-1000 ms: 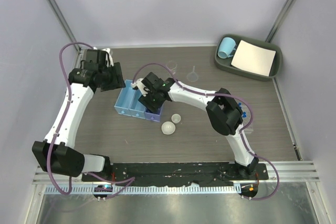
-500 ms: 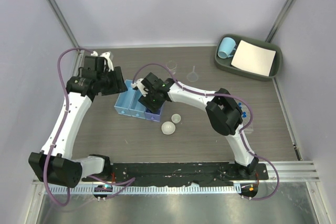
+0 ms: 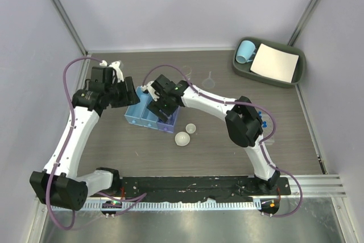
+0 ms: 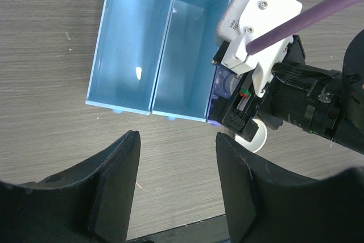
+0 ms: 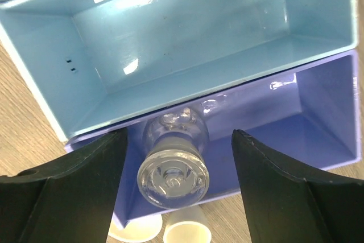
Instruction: Organize the chemistry lab equipment
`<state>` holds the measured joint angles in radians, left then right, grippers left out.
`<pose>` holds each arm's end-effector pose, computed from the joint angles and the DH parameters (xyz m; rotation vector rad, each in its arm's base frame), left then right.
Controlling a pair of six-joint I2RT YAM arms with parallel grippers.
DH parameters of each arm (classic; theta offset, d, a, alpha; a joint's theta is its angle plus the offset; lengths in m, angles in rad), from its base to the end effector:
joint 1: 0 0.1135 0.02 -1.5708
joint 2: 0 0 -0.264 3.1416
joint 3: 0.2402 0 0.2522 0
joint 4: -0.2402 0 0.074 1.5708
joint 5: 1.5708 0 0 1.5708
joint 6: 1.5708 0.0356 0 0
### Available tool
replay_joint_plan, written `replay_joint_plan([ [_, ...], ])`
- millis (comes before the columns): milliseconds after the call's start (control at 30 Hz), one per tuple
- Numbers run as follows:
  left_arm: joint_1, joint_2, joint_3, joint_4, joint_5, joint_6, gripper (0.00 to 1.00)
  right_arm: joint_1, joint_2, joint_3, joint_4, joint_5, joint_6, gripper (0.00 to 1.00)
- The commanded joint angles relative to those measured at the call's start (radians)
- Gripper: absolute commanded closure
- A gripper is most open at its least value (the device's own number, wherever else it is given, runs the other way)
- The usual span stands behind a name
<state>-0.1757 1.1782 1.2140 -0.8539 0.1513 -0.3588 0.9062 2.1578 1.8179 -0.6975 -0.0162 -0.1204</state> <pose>0.2317 -0.0466 0.3464 -0.1490 2.4162 -0.4294 0.2912 0.3726 0.2138 -1.3011 2.2964 0.2958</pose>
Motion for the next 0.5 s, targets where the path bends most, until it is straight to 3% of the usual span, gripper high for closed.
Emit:
replay_joint_plan([
  [0, -0.002, -0.052, -0.001, 0.062, 0.028, 0.007, 0.40, 0.007, -0.084, 0.109, -0.071, 0.012, 0.030, 0.20],
  [200, -0.004, -0.083, -0.037, 0.091, 0.016, 0.007, 0.40, 0.008, -0.111, 0.273, -0.215, 0.076, 0.054, 0.13],
  [467, -0.002, -0.149, -0.154, 0.177, 0.048, -0.014, 0.39, -0.050, -0.099, 0.503, -0.267, 0.319, 0.203, 0.04],
])
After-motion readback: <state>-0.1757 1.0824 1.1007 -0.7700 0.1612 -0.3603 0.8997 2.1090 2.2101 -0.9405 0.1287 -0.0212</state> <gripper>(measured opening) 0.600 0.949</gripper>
